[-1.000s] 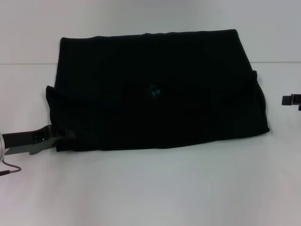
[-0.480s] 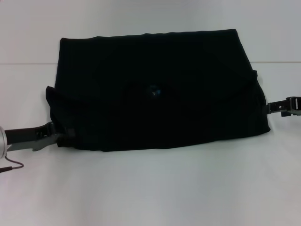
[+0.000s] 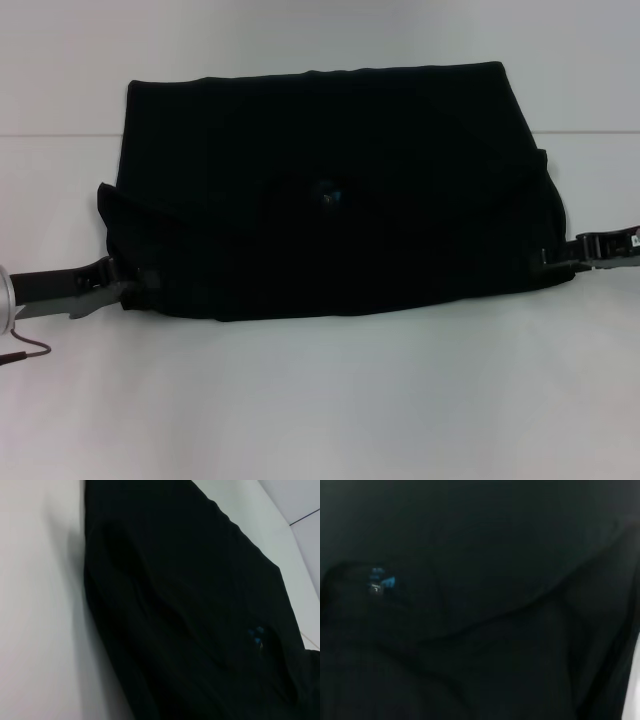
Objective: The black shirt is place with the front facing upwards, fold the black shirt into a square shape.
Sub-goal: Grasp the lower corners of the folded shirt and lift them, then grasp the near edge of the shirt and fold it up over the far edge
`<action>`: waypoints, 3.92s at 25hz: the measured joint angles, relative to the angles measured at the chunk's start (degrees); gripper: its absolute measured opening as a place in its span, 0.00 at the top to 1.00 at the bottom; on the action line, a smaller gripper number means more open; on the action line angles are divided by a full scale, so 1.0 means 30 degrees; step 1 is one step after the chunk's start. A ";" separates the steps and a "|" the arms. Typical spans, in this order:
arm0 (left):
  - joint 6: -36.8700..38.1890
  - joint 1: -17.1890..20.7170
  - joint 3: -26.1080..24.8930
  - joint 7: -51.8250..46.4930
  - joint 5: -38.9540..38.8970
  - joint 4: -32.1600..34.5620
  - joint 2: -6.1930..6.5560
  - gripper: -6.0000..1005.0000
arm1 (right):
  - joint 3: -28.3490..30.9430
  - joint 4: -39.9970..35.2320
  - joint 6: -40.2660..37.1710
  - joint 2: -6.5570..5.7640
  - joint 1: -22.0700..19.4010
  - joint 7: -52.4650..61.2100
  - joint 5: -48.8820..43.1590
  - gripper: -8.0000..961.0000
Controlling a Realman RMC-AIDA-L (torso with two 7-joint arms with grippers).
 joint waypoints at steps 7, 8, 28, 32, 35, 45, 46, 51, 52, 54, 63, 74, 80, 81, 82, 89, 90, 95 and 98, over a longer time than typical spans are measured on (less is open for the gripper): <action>0.0070 0.0000 0.0000 0.0034 -0.0047 0.0000 0.0000 0.96 | -0.0156 0.0053 0.0394 -0.0003 -0.0023 -0.0027 -0.0014 0.31; 0.0077 0.0000 -0.0010 0.0042 -0.0053 0.0000 0.0000 0.96 | -0.0168 0.0010 0.0396 -0.0006 -0.0051 -0.0091 -0.0014 0.34; 0.1054 0.0000 -0.0058 0.0010 -0.0016 0.0030 0.0207 0.96 | -0.0752 -0.0417 -0.0567 -0.0127 -0.0134 -0.0462 -0.0019 0.91; 0.3004 0.0078 0.0037 0.0109 0.0145 0.0048 0.0497 0.96 | -0.0833 -0.1034 -0.2983 -0.0471 -0.0376 -0.0493 -0.0310 0.95; 0.5157 0.0442 0.0082 0.0072 0.0552 0.0081 0.0845 0.96 | -0.0848 -0.1691 -0.5498 -0.0705 -0.0879 -0.0677 -0.0728 0.95; 1.3710 0.0956 -0.0003 -0.0538 0.5387 0.0266 0.1366 0.95 | -0.0971 -0.1784 -1.2689 -0.0398 -0.2503 -0.3874 -0.2934 0.95; 1.3914 0.0921 0.0001 -0.0543 0.5442 0.0264 0.1352 0.95 | -0.0918 -0.1781 -1.2774 -0.0330 -0.2573 -0.3926 -0.3011 0.95; 1.3683 0.0427 -0.0671 -0.0624 0.5307 0.0282 0.1518 0.95 | 0.0811 -0.1709 -1.2615 -0.0448 -0.2582 -0.3841 -0.2121 0.95; 1.3023 -0.0152 -0.2130 -0.0968 0.5285 0.0350 0.1763 0.95 | 0.1533 -0.1709 -1.2485 -0.0574 -0.2514 -0.3637 -0.1895 0.95; 1.2271 -0.0465 -0.3069 -0.1269 0.5282 0.0462 0.1924 0.95 | 0.3261 -0.1709 -1.1823 -0.0869 -0.2389 -0.2931 -0.1385 0.95; 0.6426 -0.1348 -0.7175 -0.2074 0.5185 0.0615 0.2213 0.95 | 0.5181 -0.0588 -0.7148 -0.1073 -0.1970 -0.1363 0.3380 0.94; 0.6833 -0.0649 -0.7030 -0.1719 0.5126 0.0615 0.1844 0.96 | 0.2606 -0.0445 -0.8567 -0.1241 -0.2974 -0.1207 0.3238 0.87; 0.6942 -0.0556 -0.7041 -0.1442 0.5132 0.0581 0.1774 0.96 | 0.2158 -0.0317 -0.9819 -0.0604 -0.3694 -0.1465 0.3236 0.77; 0.6942 -0.0540 -0.7044 -0.1436 0.5147 0.0609 0.1753 0.96 | 0.2060 -0.0247 -0.9855 -0.0461 -0.3799 -0.1491 0.3233 0.73; 0.6954 -0.0527 -0.7045 -0.1426 0.5156 0.0643 0.1735 0.96 | 0.1933 -0.0142 -0.9857 -0.0348 -0.3893 -0.1540 0.3224 0.69; 0.7128 -0.0498 -0.7061 -0.1308 0.5190 0.0704 0.1647 0.95 | 0.0286 0.0509 -0.9716 0.0074 -0.4088 -0.2111 0.3182 0.39; 0.7137 -0.0498 -0.7061 -0.1273 0.5183 0.0704 0.1625 0.95 | -0.0031 0.0622 -0.9713 0.0117 -0.4068 -0.2247 0.3176 0.35; 0.7215 -0.0496 -0.7062 -0.1073 0.5130 0.0705 0.1538 0.95 | -0.1334 0.0767 -0.9661 0.0482 -0.3989 -0.3124 0.3051 0.30; 0.7381 -0.0477 -0.7085 -0.0940 0.5123 0.0696 0.1506 0.96 | -0.1749 0.0749 -0.9300 0.0659 -0.3921 -0.3348 0.2438 0.30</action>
